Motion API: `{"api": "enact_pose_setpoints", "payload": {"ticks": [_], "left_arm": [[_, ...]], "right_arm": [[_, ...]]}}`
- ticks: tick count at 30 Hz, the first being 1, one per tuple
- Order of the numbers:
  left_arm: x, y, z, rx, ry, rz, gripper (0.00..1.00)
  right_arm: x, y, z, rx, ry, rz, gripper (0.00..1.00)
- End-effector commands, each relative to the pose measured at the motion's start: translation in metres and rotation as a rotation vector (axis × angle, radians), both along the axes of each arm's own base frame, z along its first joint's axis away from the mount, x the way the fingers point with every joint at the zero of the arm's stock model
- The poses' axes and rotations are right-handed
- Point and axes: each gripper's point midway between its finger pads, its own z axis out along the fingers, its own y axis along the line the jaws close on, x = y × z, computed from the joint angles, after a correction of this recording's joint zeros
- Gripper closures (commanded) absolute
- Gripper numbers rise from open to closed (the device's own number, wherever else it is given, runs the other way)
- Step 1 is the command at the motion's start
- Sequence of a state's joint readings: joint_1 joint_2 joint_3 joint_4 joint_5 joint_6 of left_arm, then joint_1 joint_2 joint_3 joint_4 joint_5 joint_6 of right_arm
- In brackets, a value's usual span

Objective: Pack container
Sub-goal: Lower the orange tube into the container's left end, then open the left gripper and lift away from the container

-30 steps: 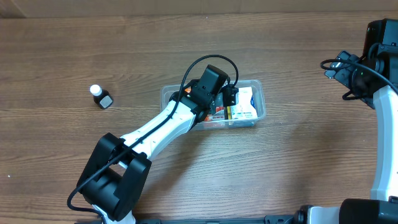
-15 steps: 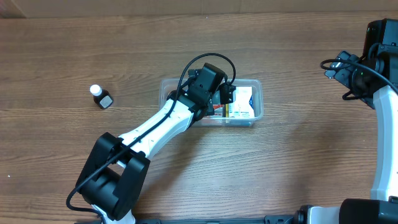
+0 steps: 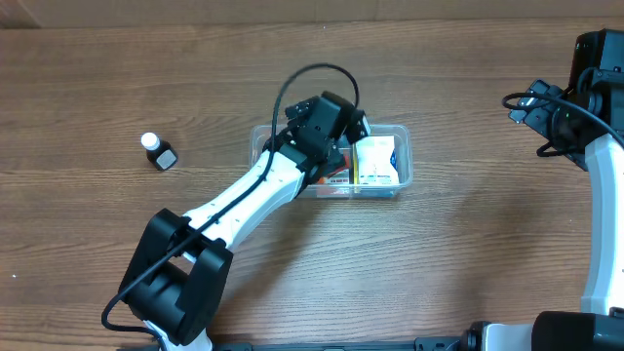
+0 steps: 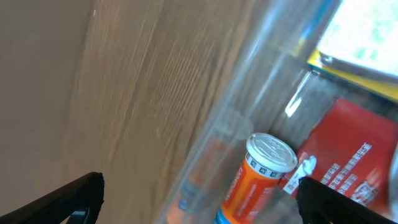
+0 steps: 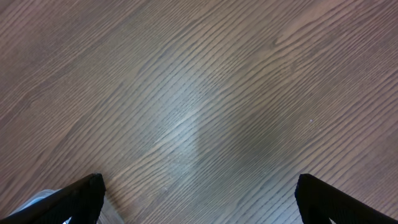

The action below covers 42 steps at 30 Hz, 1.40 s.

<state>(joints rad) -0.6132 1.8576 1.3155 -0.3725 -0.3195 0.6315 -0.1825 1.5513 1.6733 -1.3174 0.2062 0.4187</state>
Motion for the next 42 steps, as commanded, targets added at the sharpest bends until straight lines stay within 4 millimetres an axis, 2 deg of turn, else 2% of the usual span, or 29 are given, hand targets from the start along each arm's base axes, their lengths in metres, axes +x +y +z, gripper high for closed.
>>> {"api": "enact_pose_setpoints", "payload": {"ticks": [1,6,11,15,18,22,28,36,42], "left_arm": [[-0.001,0.001,0.0,-0.202,0.052,0.259,0.0],[-0.023,-0.016,-0.013,-0.28,0.199,0.21,0.0],[-0.025,-0.012,-0.01,-0.373,0.227,0.381,0.0],[-0.022,0.014,-0.002,-0.382,0.178,0.623,0.0],[-0.03,0.018,-0.008,-0.458,0.211,0.773,0.0],[-0.031,0.003,-0.017,-0.601,0.28,0.883,0.0],[-0.017,-0.008,-0.022,-0.654,0.258,0.865,0.0],[-0.012,-0.012,-0.061,-0.612,0.281,0.879,0.0],[-0.009,-0.013,-0.06,-0.616,0.271,0.868,0.01]], "right_arm": [[0.003,-0.001,0.008,-0.002,-0.028,-0.004,0.0],[0.003,-0.001,0.008,-0.002,-0.028,-0.004,0.0],[0.003,-0.001,0.008,-0.002,-0.028,-0.004,0.0],[0.003,-0.001,0.008,-0.002,-0.028,-0.004,0.0],[0.003,-0.001,0.008,-0.002,-0.028,-0.004,0.0],[0.003,-0.001,0.008,-0.002,-0.028,-0.004,0.0],[0.003,-0.001,0.008,-0.002,-0.028,-0.004,0.0],[0.003,-0.001,0.008,-0.003,-0.028,-0.004,0.0],[0.003,-0.001,0.008,-0.002,-0.028,-0.004,0.0]]}}
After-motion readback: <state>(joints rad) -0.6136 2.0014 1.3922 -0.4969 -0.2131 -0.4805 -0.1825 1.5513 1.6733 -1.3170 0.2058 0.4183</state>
